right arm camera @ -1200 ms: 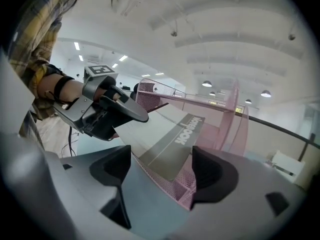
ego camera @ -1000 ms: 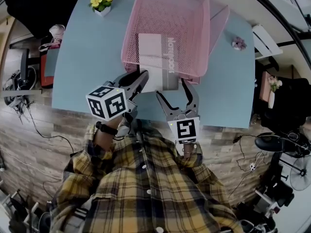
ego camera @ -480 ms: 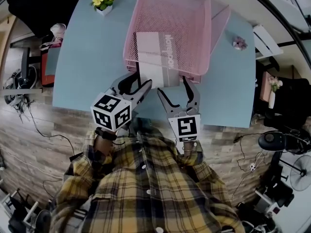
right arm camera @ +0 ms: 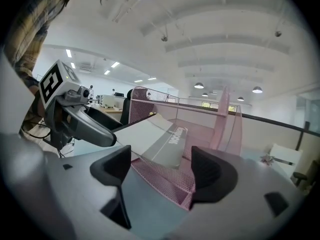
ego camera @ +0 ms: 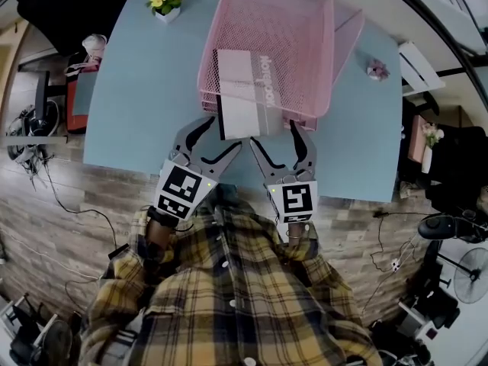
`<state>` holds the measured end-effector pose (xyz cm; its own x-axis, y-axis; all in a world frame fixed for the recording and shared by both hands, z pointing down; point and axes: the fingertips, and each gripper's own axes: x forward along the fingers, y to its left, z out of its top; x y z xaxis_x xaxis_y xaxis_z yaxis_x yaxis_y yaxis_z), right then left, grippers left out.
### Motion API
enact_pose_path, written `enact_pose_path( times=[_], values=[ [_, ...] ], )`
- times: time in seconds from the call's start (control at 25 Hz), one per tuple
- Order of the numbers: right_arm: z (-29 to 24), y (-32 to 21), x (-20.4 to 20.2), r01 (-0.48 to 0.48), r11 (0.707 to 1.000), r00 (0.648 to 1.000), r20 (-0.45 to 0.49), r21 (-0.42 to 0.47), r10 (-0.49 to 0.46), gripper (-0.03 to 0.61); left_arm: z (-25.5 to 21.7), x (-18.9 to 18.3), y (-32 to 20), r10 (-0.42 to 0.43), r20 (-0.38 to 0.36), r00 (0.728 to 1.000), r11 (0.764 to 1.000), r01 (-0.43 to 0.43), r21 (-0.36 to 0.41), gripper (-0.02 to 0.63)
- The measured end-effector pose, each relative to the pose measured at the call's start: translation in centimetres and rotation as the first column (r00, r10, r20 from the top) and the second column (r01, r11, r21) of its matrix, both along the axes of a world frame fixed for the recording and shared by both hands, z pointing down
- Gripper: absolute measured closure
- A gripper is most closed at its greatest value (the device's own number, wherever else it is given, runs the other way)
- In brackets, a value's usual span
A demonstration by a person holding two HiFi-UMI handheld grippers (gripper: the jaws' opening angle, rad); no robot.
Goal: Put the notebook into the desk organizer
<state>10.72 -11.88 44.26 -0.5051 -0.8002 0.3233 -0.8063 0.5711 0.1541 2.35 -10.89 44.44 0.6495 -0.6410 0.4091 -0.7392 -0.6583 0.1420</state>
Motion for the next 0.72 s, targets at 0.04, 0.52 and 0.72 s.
enact_pose_path(
  times=[0.04,0.52,0.72],
  values=[
    [-0.1,0.0,0.0,-0.002,1.000,1.000,0.003,0.002,0.002,0.216,0.0,-0.1,0.0,0.000,0.024,1.000,1.000,0.000,0.015,0.313],
    [-0.3,-0.2,0.5,-0.028,1.000,0.999,0.017,0.009,0.028,0.218,-0.5,-0.5,-1.4,-0.048,0.176,0.983,0.992,0.026,0.126,0.456],
    [-0.2,-0.8,0.5,-0.019,1.000,1.000,0.007,0.019,0.019,0.252,-0.2,-0.3,-2.2,-0.060,0.204,0.977,0.988,0.029,0.149,0.459]
  ],
)
